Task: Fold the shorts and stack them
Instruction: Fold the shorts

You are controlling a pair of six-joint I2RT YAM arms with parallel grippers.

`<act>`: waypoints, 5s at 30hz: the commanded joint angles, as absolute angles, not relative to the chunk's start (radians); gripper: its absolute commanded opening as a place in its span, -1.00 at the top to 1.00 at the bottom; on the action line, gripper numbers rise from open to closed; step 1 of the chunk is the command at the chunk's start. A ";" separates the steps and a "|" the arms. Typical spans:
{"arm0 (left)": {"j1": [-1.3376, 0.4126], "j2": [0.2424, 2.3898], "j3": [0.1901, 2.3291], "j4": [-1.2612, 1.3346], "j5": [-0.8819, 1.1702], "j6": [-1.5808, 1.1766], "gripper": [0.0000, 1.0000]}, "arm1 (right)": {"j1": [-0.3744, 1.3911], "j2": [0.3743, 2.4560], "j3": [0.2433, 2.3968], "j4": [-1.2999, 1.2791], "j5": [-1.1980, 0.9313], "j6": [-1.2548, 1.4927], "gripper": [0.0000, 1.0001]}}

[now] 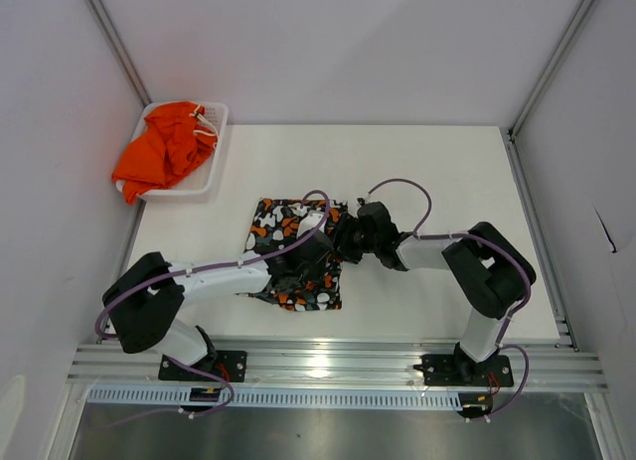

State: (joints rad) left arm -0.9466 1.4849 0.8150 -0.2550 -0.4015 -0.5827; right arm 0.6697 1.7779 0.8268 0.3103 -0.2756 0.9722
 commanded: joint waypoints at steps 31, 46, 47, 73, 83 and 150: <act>-1.108 1.152 0.605 -0.140 -0.385 -0.598 -0.02 | 0.712 1.858 0.857 0.454 -0.330 1.042 1.00; -1.150 1.345 0.614 -0.047 -0.443 -0.623 0.07 | 0.701 1.835 0.934 0.356 -0.339 1.000 1.00; -1.150 1.357 0.618 -0.060 -0.455 -0.633 0.08 | 0.701 1.835 0.933 0.354 -0.341 0.999 1.00; -1.157 1.453 0.578 -0.005 -0.465 -0.749 0.21 | 0.612 1.858 1.084 0.126 -0.440 0.805 1.00; -1.155 1.473 0.592 -0.015 -0.469 -0.753 0.21 | 0.598 1.848 1.002 0.170 -0.433 0.815 1.00; -0.675 1.210 0.565 -0.195 -0.284 -0.707 -0.15 | 0.989 1.282 0.681 -0.042 0.313 1.631 -0.99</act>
State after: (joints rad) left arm -0.6819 1.2003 0.5945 -0.2428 -0.3046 -0.7147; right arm 0.9668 1.2827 0.7029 -0.1490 0.2165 1.4624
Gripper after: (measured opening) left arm 0.578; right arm 0.993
